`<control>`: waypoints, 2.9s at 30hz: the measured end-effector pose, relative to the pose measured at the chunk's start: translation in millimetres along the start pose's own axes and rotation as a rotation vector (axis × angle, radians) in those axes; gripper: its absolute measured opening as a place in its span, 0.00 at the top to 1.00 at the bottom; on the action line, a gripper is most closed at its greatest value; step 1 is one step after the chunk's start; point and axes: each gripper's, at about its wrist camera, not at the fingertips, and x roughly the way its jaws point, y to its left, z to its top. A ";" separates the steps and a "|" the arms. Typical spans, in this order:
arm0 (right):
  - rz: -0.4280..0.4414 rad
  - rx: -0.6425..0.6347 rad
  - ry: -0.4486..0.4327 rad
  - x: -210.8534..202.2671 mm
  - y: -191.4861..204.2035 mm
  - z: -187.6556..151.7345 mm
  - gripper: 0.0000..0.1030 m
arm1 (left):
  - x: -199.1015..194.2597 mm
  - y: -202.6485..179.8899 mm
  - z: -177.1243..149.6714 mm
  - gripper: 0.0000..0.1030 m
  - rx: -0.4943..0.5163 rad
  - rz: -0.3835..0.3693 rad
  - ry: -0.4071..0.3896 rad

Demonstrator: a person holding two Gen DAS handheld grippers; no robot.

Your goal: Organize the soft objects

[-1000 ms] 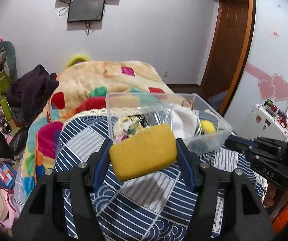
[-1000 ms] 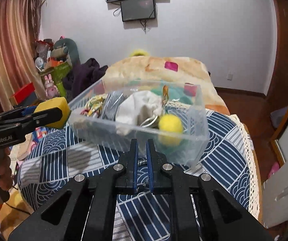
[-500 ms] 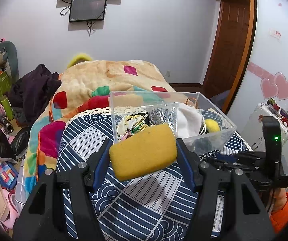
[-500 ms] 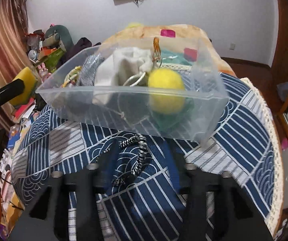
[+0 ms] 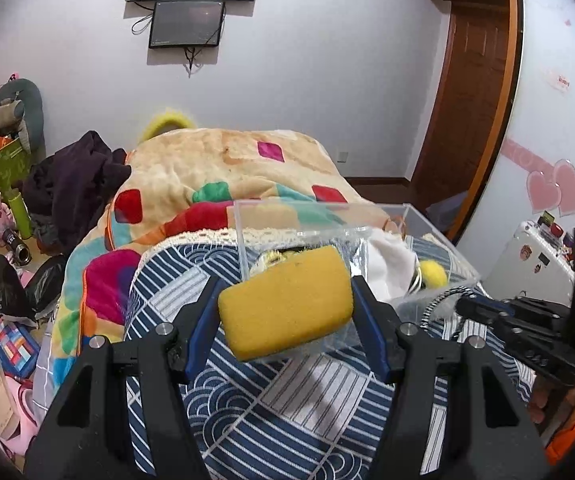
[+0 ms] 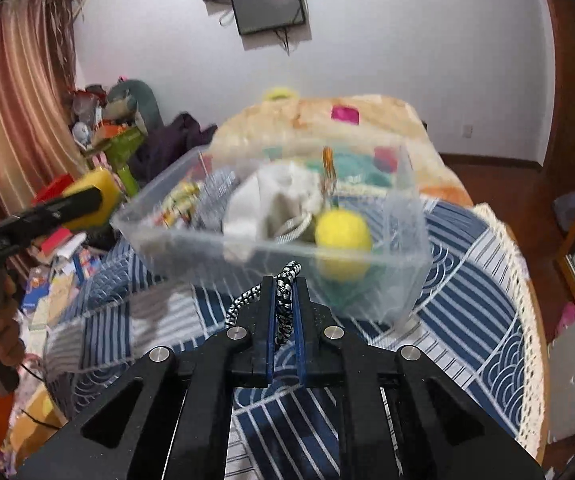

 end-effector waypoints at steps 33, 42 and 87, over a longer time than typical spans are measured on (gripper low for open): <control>-0.149 -0.039 -0.030 29.4 -0.3 32.7 0.61 | 74.4 -28.9 1.0 0.26 0.091 0.012 0.107; -0.131 -0.010 -0.098 -7.1 -3.4 40.9 0.54 | 24.9 -28.7 11.2 0.25 0.066 -0.019 0.012; -0.118 -0.097 -0.505 -136.0 52.9 51.0 0.01 | -139.4 -62.8 24.2 0.01 0.119 -0.027 -0.375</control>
